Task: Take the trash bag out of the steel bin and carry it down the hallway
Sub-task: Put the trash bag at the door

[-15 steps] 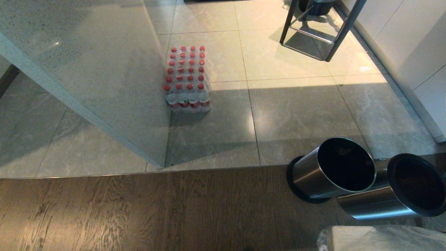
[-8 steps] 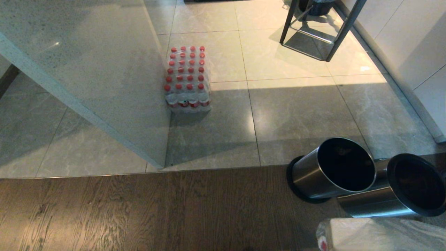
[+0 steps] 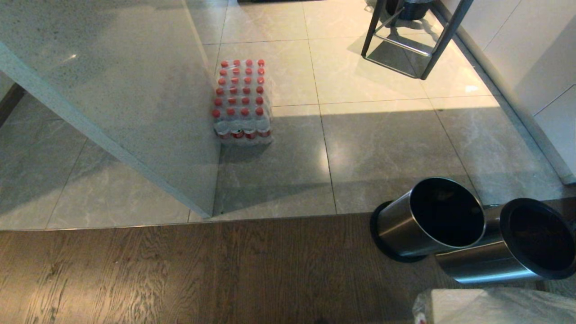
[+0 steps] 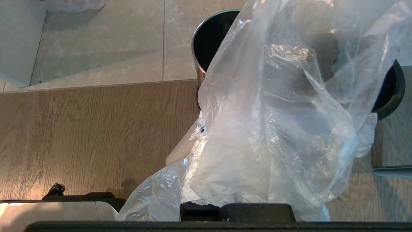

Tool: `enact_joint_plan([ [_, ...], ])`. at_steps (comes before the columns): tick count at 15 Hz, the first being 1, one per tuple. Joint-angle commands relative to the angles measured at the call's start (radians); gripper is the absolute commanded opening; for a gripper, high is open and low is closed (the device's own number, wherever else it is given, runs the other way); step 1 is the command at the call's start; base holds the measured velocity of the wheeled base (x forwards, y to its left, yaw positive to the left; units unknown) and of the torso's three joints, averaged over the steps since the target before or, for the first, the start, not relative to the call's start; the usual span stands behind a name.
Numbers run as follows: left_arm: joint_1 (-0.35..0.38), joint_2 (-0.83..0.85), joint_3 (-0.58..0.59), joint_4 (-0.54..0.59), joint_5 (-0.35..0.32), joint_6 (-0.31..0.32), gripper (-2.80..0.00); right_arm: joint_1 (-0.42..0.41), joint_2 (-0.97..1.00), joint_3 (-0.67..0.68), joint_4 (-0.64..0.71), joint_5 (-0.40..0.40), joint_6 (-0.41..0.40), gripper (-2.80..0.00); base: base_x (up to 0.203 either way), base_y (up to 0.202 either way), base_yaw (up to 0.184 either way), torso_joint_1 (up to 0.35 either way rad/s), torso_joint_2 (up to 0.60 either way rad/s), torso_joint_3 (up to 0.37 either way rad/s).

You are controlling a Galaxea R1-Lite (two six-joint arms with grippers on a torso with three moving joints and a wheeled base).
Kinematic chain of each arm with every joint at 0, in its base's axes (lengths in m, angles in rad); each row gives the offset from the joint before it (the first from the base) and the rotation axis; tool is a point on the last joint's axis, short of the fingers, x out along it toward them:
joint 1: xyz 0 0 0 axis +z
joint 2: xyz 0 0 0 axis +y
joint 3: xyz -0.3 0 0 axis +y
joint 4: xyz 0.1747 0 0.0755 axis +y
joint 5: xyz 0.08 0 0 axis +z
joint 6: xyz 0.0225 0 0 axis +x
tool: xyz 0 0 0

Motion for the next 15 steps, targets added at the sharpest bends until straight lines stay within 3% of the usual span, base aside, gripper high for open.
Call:
enact_joint_plan([
  [1,0.000,0.000,0.000,0.000,0.000,0.000,-2.80,-0.001,0.002,0.002,0.000,0.000,-0.001,-2.80,0.000,0.000,0.000,0.000,0.00,0.000],
  [15,0.000,0.000,0.000,0.000,0.000,0.000,-2.80,-0.001,0.002,0.002,0.000,0.000,0.003,-2.80,0.000,0.000,0.000,0.000,0.00,0.000],
])
